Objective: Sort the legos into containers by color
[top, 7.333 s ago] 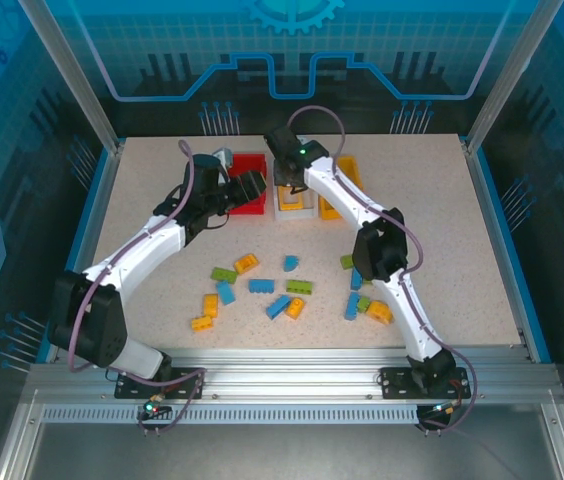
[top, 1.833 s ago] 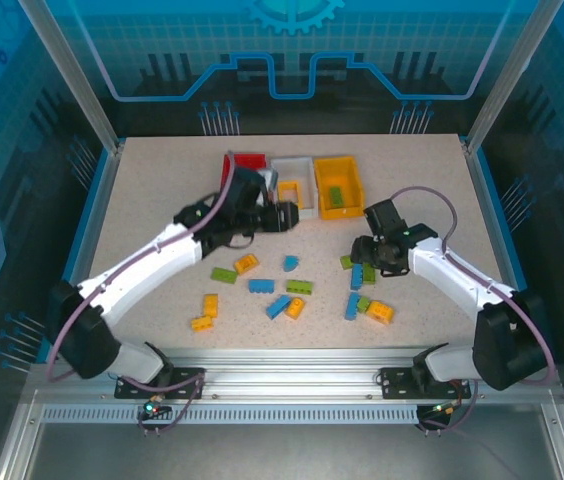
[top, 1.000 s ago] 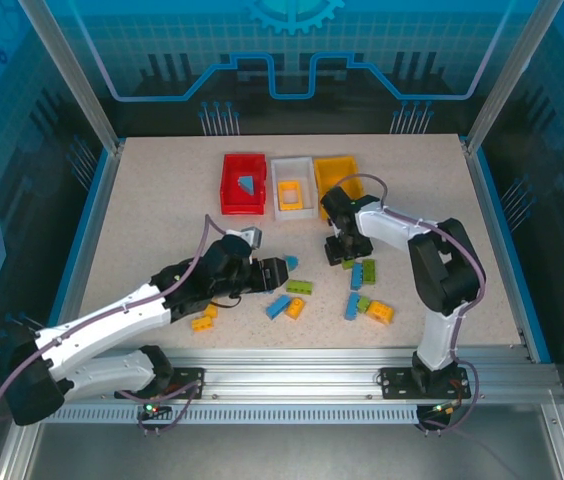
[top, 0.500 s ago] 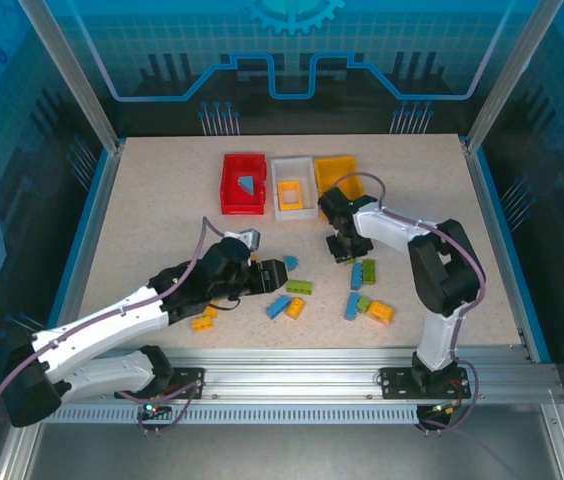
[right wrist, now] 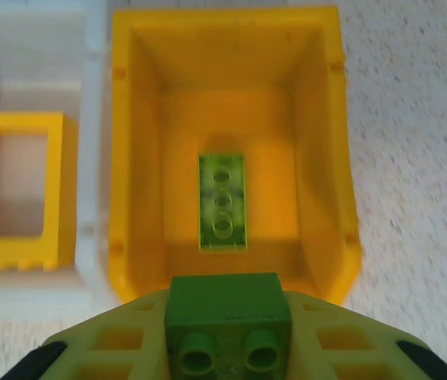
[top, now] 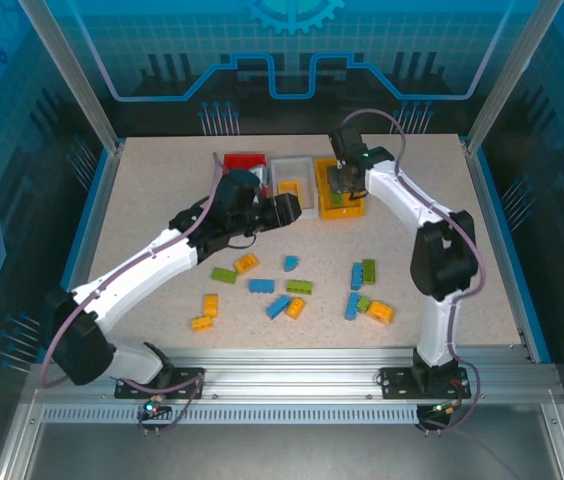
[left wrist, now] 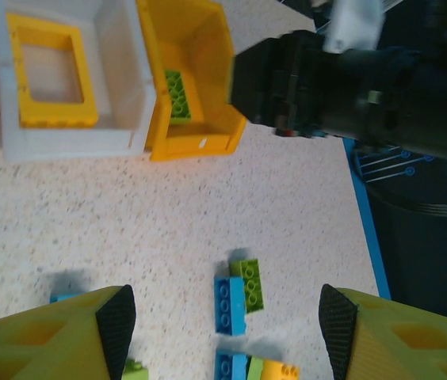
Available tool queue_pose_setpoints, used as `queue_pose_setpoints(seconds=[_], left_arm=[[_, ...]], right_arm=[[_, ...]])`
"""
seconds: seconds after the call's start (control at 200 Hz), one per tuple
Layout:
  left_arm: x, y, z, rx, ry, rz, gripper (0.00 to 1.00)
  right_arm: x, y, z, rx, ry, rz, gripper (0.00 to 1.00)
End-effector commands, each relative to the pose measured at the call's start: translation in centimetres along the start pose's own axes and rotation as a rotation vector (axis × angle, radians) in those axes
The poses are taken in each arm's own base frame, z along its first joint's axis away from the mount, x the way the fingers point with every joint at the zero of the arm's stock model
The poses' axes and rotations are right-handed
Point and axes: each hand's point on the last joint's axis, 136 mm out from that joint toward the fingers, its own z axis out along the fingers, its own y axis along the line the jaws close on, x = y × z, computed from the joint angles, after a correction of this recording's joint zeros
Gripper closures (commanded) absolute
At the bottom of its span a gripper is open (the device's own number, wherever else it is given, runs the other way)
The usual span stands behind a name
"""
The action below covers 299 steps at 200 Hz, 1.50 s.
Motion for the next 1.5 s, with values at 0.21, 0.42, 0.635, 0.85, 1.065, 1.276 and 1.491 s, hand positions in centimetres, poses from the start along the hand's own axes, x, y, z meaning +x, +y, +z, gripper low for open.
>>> queue_pose_setpoints(seconds=[0.21, 0.42, 0.635, 0.85, 1.065, 1.276, 1.491], left_arm=[[-0.3, -1.1, 1.1, 0.055, 0.032, 0.028, 0.34], [0.0, -0.8, 0.8, 0.054, 0.03, 0.026, 0.34], [-0.1, -1.0, 0.5, 0.058, 0.027, 0.028, 0.34], [-0.2, -0.6, 0.3, 0.036, 0.018, 0.032, 0.34], [0.7, 2.3, 0.2, -0.088, 0.026, 0.001, 0.35], [3.5, 5.6, -0.4, -0.172, 0.083, -0.029, 0.37], [6.4, 11.2, -3.7, -0.373, 0.136, -0.135, 0.39]], right_arm=[[-0.5, -2.9, 4.7, 0.2, 0.117, 0.025, 0.69], [1.1, -2.6, 7.0, 0.255, 0.163, -0.024, 0.67], [1.6, -2.6, 7.3, 0.296, 0.174, -0.036, 0.53], [-1.0, 0.5, 4.0, 0.234, 0.075, -0.069, 0.45], [-3.8, 1.8, -2.3, 0.178, -0.038, -0.013, 0.52], [-3.3, 0.0, -7.6, 0.16, -0.122, 0.03, 0.52], [1.6, 3.7, -13.0, -0.165, -0.239, -0.062, 0.52]])
